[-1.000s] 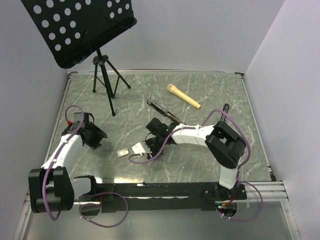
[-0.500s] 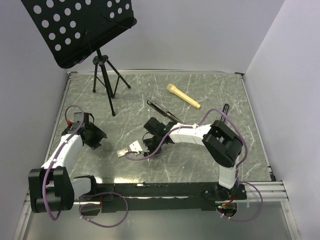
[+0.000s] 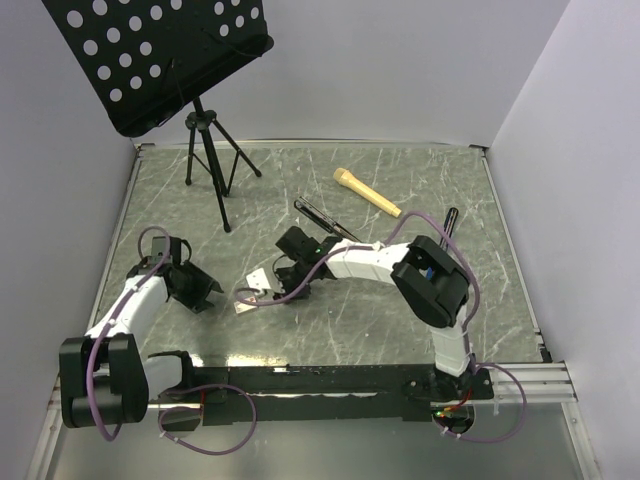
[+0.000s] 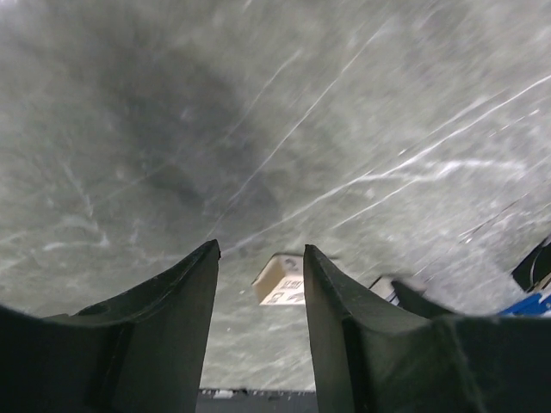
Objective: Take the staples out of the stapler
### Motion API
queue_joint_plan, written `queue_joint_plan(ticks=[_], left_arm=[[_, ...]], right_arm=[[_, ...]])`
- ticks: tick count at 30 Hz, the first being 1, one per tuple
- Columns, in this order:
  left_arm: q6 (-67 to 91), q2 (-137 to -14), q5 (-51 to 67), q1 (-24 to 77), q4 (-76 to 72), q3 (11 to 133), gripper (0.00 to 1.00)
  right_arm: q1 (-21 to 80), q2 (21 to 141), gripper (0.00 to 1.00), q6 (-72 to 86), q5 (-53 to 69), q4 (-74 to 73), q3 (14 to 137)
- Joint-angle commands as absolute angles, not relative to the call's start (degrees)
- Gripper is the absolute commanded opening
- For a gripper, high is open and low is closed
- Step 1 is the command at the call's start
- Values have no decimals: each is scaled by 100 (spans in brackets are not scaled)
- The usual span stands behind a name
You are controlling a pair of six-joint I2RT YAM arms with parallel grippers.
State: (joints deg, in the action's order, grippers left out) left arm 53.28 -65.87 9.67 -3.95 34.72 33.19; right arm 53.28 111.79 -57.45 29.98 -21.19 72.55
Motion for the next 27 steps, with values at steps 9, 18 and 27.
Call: queue_joint_plan(ticks=[9,18,27], left_arm=[[5458,-6706,1485,-404,3261,3076,46],[5572,-6952,1538,-238,2910,2980,38],[5686,-7189,1424,-44,2734,2927,33]], right_arm=[[5423,11663,41,-4914,2813,-2233,8183],[5353,11505,56,-5027,2584,-2144,7849],[5238,11575,55,-5150,2610,-2294,7840]])
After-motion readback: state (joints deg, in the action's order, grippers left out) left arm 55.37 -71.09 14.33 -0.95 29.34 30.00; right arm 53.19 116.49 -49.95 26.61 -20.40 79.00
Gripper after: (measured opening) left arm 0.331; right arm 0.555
